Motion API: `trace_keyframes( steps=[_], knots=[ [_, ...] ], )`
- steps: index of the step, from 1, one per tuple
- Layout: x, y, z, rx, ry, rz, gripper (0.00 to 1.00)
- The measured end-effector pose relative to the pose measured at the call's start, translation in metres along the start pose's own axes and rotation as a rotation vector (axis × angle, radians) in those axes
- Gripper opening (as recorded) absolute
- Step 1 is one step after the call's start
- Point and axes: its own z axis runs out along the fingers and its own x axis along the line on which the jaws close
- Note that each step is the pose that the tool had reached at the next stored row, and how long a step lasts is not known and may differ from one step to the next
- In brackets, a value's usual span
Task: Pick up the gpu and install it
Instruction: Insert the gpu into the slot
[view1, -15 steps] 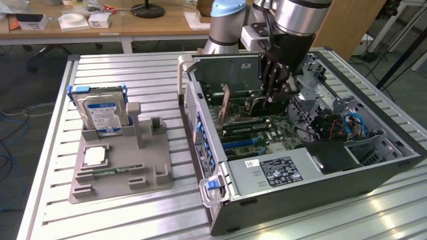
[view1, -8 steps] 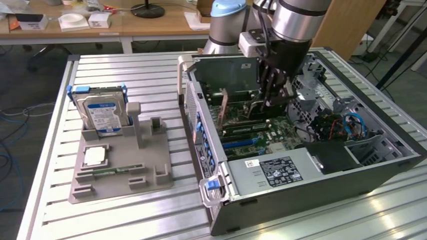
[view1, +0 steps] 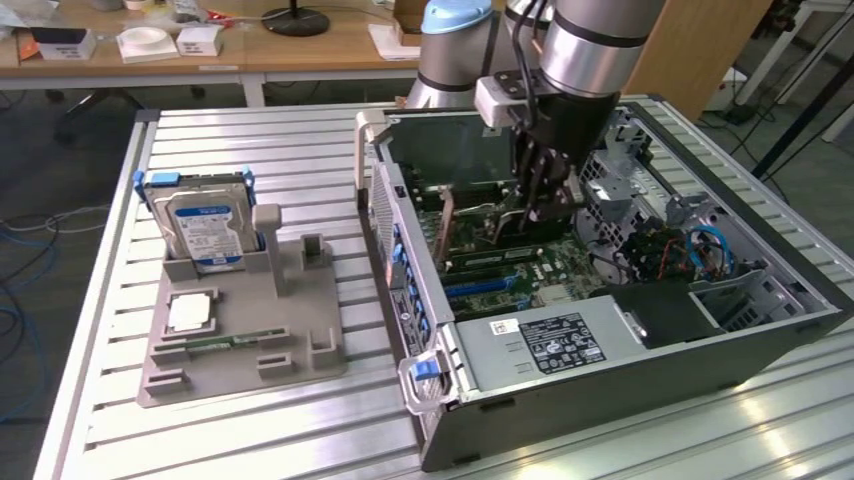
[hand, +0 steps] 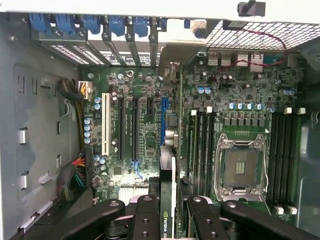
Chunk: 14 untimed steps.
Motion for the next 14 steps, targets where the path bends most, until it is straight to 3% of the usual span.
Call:
trace_keyframes(
  steps=[14],
  knots=[
    [0.004, 0.0034, 0.0190, 0.0000, 0.0000, 0.000, 0.26]
  ],
)
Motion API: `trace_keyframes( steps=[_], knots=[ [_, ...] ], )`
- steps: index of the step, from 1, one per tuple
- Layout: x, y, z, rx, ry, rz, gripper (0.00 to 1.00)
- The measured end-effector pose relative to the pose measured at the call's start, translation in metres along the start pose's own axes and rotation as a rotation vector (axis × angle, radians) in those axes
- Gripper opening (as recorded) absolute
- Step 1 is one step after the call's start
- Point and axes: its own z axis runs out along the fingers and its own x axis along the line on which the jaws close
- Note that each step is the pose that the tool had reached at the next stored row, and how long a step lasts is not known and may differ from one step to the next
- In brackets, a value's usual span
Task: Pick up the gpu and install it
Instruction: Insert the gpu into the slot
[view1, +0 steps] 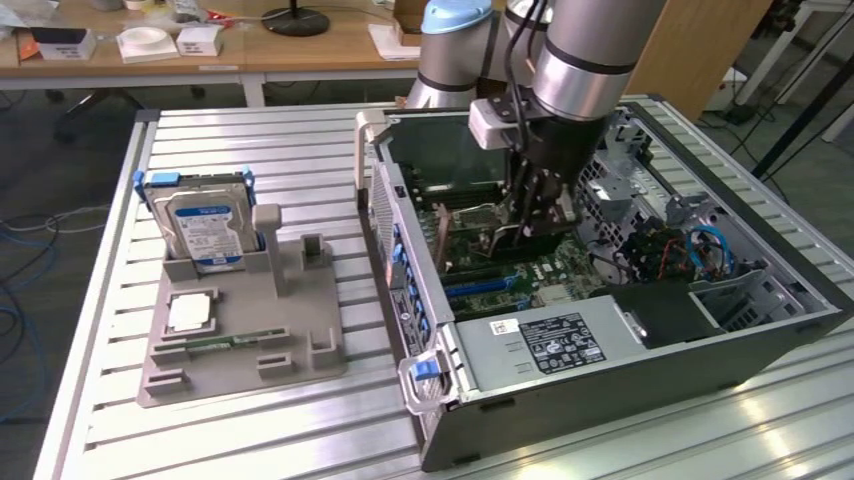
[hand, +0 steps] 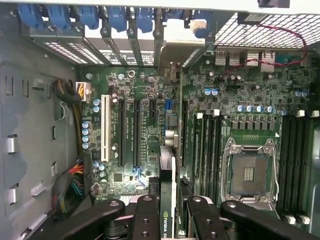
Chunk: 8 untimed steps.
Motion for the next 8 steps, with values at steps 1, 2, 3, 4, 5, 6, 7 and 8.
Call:
trace_keyframes(
  steps=[1, 2, 3, 4, 5, 6, 7, 8],
  knots=[
    [0.0000, 0.0001, 0.0011, -0.0001, 0.0000, 0.000, 0.26],
    [0.0000, 0.0001, 0.0018, -0.0001, 0.0000, 0.000, 0.26],
    [0.0000, 0.0001, 0.0018, -0.0001, 0.0002, 0.000, 0.26],
    [0.0001, 0.0001, 0.0018, -0.0001, 0.0002, 0.000, 0.26],
    [0.0001, 0.0001, 0.0018, -0.0001, 0.0002, 0.000, 0.26],
    [0.0001, 0.0001, 0.0018, -0.0002, 0.0003, 0.000, 0.26],
    [0.0000, 0.0001, 0.0022, 0.0000, 0.0000, 0.000, 0.26],
    [0.0000, 0.0005, 0.0029, 0.0001, -0.0002, 0.000, 0.26]
  ],
)
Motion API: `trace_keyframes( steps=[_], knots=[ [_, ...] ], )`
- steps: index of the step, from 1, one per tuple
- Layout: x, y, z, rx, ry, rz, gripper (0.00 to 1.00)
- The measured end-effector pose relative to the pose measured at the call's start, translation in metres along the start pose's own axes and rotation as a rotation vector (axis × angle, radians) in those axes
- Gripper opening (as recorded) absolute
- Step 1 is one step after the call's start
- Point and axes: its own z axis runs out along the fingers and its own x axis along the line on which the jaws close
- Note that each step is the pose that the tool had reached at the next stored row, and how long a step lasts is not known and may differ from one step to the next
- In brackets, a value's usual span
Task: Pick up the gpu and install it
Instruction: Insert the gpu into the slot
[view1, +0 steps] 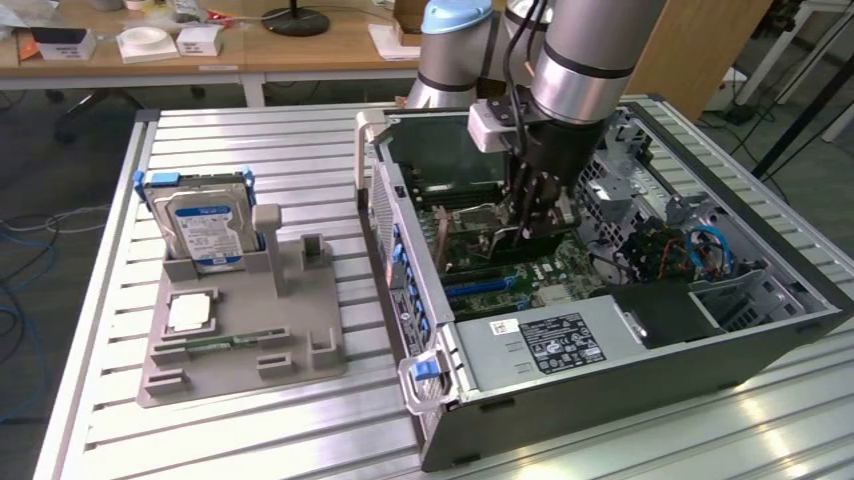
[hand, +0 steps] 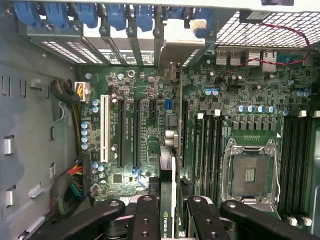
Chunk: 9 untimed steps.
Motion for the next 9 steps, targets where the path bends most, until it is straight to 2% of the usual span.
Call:
trace_keyframes(
  steps=[9],
  knots=[
    [0.0003, 0.0082, 0.0105, -0.0001, 0.0114, 0.000, 0.26]
  ],
)
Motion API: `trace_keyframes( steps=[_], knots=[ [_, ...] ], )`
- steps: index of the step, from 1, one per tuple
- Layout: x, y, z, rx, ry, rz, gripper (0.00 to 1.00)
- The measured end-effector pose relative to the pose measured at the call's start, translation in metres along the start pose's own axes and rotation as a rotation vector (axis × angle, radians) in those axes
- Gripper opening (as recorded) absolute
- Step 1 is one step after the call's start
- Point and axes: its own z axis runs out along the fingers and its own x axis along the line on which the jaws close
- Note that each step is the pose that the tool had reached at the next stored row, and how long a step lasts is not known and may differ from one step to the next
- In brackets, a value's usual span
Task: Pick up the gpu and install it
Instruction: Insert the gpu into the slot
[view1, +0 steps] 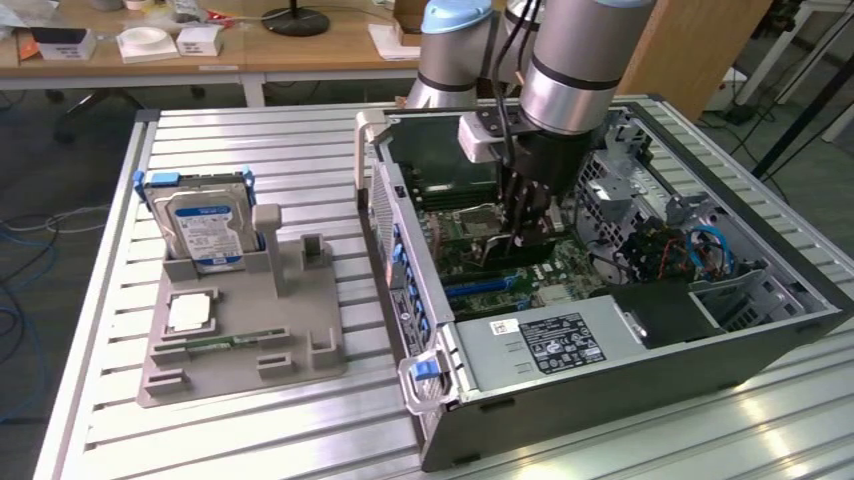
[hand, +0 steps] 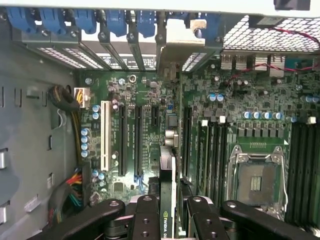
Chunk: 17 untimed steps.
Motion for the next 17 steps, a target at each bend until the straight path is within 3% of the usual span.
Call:
trace_keyframes(
  steps=[11, 17],
  knots=[
    [0.000, 0.0081, 0.0120, 0.0002, 0.0112, 0.000, 0.26],
    [-0.001, 0.0100, 0.0162, -0.0002, 0.0132, 0.000, 0.26]
  ],
)
